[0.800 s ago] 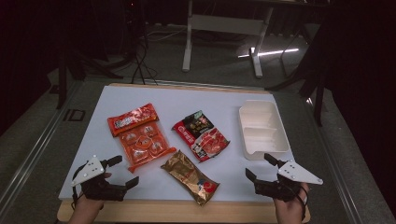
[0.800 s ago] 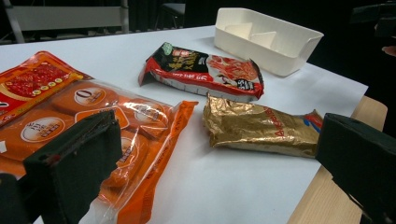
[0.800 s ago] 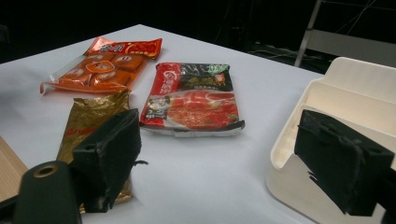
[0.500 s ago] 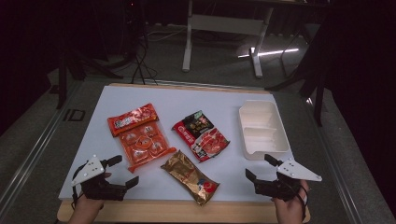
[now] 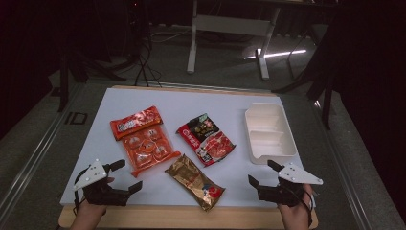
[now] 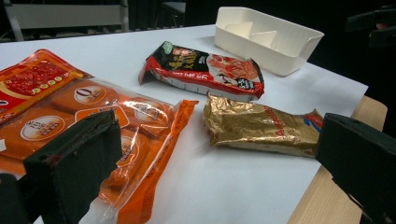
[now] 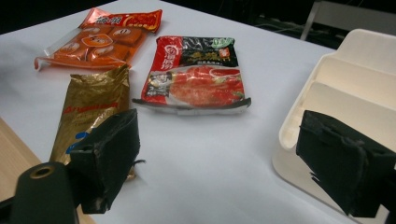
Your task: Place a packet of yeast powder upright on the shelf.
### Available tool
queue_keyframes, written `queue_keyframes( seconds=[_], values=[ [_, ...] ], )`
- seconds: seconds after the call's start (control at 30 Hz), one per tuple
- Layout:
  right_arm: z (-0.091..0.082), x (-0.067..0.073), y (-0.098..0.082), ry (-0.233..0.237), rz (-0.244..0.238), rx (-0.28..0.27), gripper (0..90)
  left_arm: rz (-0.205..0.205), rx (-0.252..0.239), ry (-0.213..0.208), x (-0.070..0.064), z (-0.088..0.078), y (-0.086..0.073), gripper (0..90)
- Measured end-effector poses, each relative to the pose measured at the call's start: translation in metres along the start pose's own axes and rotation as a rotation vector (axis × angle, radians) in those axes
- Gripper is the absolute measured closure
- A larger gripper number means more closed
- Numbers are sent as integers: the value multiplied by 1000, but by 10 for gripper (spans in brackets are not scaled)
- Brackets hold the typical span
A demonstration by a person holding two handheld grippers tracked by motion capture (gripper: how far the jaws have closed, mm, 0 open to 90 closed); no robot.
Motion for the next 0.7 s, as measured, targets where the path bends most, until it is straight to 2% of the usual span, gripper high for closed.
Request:
queue_keyframes(
  seconds=[0.1,0.3,0.37,0.53,0.7],
  values=[
    [-3,-1,5,-32,-12,-37,130,3,2,0,-1,1,0,1],
    [-6,4,11,3,13,-54,136,4,2,0,-2,1,0,1],
    [-8,6,16,-4,1,-64,137,4,2,1,-2,0,0,1],
    [-14,8,33,28,3,-94,138,3,3,-3,-2,1,0,1],
    [-15,7,45,12,-24,-95,129,3,1,-3,-3,1,0,1]
  ],
)
Point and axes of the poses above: each handheld gripper's, and its own axes: z roughly forward along the jaws, y roughly out of its top, x roughly to its left, the point moved 9 cm from there along z, roughly forward along the jaws, and after that the axes turned 4 degrees about x, right-handed, at the moved point
